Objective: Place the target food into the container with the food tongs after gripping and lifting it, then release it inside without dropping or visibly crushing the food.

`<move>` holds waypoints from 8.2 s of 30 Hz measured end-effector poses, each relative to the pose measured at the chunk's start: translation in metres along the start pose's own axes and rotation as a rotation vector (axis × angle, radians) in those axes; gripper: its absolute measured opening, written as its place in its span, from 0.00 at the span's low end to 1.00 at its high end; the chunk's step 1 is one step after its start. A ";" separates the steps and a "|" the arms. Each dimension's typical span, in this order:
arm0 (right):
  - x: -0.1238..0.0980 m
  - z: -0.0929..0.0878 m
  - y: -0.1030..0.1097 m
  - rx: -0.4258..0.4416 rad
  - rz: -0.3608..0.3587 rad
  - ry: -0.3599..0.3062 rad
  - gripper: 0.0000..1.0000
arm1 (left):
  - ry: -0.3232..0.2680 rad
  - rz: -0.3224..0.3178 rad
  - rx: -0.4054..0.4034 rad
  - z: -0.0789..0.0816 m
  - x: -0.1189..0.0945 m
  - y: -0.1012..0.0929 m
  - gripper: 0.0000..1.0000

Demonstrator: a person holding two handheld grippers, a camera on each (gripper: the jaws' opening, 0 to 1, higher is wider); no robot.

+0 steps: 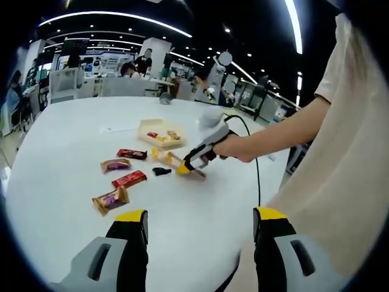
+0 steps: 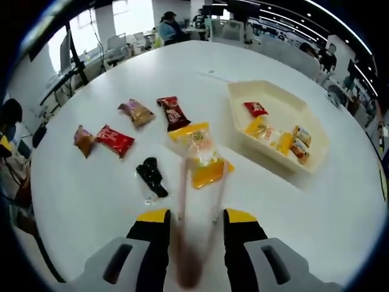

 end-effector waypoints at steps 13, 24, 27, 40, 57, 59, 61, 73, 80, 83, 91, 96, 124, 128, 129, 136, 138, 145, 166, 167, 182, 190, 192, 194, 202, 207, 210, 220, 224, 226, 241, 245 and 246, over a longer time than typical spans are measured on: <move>0.001 -0.001 -0.002 0.002 0.013 -0.041 0.26 | 0.002 -0.001 -0.004 -0.001 0.003 -0.004 0.70; -0.001 -0.002 0.000 0.017 0.026 -0.002 0.21 | -0.002 0.004 -0.005 0.000 0.003 -0.005 0.70; -0.004 -0.005 -0.002 0.025 0.038 0.007 0.21 | -0.003 0.004 -0.006 0.000 0.004 -0.005 0.70; -0.021 -0.002 -0.011 0.016 0.060 0.002 0.18 | -0.010 -0.020 0.015 0.006 0.012 -0.008 0.70; -0.037 0.023 -0.023 0.045 0.046 -0.068 0.17 | -0.015 -0.023 0.027 0.007 0.012 -0.010 0.70; -0.038 0.026 -0.028 0.050 0.040 -0.077 0.17 | -0.015 -0.025 0.030 0.007 0.012 -0.011 0.70; -0.040 0.030 -0.032 0.054 0.033 -0.087 0.17 | -0.015 -0.025 0.032 0.007 0.012 -0.011 0.70; -0.049 0.052 -0.054 0.075 0.003 -0.131 0.17 | -0.021 -0.031 0.045 0.008 0.012 -0.013 0.70; -0.052 0.063 -0.066 0.069 -0.014 -0.148 0.17 | -0.024 -0.030 0.047 0.008 0.012 -0.013 0.70; -0.052 0.067 -0.070 0.067 -0.019 -0.153 0.18 | -0.023 -0.032 0.049 0.008 0.012 -0.013 0.70; -0.052 0.078 -0.082 0.071 -0.030 -0.165 0.18 | -0.028 -0.027 0.047 0.009 0.011 -0.012 0.70; -0.052 0.081 -0.087 0.073 -0.031 -0.166 0.18 | -0.027 -0.026 0.046 0.009 0.010 -0.012 0.70; -0.059 0.101 -0.108 0.096 -0.063 -0.197 0.18 | -0.024 -0.022 0.046 0.010 0.011 -0.013 0.70; -0.058 0.103 -0.111 0.096 -0.066 -0.197 0.18 | -0.023 -0.021 0.044 0.009 0.011 -0.013 0.69; -0.057 0.104 -0.112 0.098 -0.065 -0.197 0.18 | -0.022 -0.021 0.043 0.009 0.011 -0.013 0.69; -0.055 0.106 -0.116 0.106 -0.067 -0.197 0.18 | -0.020 -0.015 0.038 0.008 0.010 -0.012 0.69; -0.054 0.106 -0.117 0.108 -0.067 -0.197 0.19 | -0.020 -0.013 0.036 0.007 0.009 -0.012 0.69; -0.053 0.105 -0.119 0.128 -0.063 -0.196 0.19 | -0.016 -0.018 0.037 0.007 0.011 -0.012 0.69; -0.055 0.100 -0.122 0.159 -0.060 -0.194 0.20 | -0.008 -0.027 0.037 0.006 0.015 -0.013 0.69; -0.055 0.100 -0.122 0.163 -0.055 -0.196 0.20 | -0.008 -0.027 0.037 0.005 0.015 -0.013 0.69; -0.058 0.099 -0.119 0.152 -0.047 -0.194 0.20 | -0.012 -0.025 0.039 0.006 0.015 -0.015 0.69; -0.064 0.098 -0.107 0.122 -0.018 -0.200 0.20 | -0.014 -0.035 0.049 0.008 0.018 -0.017 0.69; -0.066 0.096 -0.103 0.122 -0.012 -0.199 0.20 | -0.015 -0.035 0.051 0.009 0.018 -0.017 0.69; -0.068 0.094 -0.096 0.118 -0.004 -0.197 0.20 | -0.016 -0.036 0.054 0.010 0.018 -0.018 0.69; -0.081 0.090 -0.049 0.015 0.087 -0.215 0.20 | -0.077 -0.033 0.024 0.020 0.018 -0.019 0.70; -0.086 0.089 -0.034 -0.021 0.117 -0.229 0.19 | -0.123 -0.026 -0.001 0.027 0.013 -0.017 0.69; -0.090 0.087 -0.024 -0.037 0.136 -0.233 0.19 | -0.126 -0.021 -0.001 0.025 0.012 -0.018 0.68; -0.085 0.064 -0.002 -0.056 0.185 -0.186 0.20 | -0.110 -0.009 0.009 0.012 0.008 -0.028 0.68; -0.091 0.059 0.012 -0.076 0.218 -0.179 0.20 | -0.110 -0.006 0.006 0.010 0.007 -0.029 0.68; -0.098 0.059 0.023 -0.103 0.243 -0.187 0.20 | -0.112 -0.005 0.007 0.010 0.007 -0.029 0.68; -0.152 0.057 0.068 -0.203 0.350 -0.281 0.20 | -0.374 0.044 -0.126 0.052 -0.010 0.002 0.54; -0.162 0.058 0.076 -0.220 0.371 -0.302 0.20 | -0.384 0.061 -0.136 0.052 -0.012 0.004 0.47; -0.164 0.058 0.078 -0.223 0.373 -0.305 0.20 | -0.392 0.063 -0.141 0.052 -0.012 0.004 0.45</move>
Point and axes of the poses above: the point that each gripper's makers call its tool centre point, and the gripper's own axes: x roughly forward along the fingers, y roughly to its left, z roughly out of its top, the point moved 6 cm from there along -x, roughly backward along the fingers, and after that the axes turned 11 degrees about -z, right-handed, at the moved point
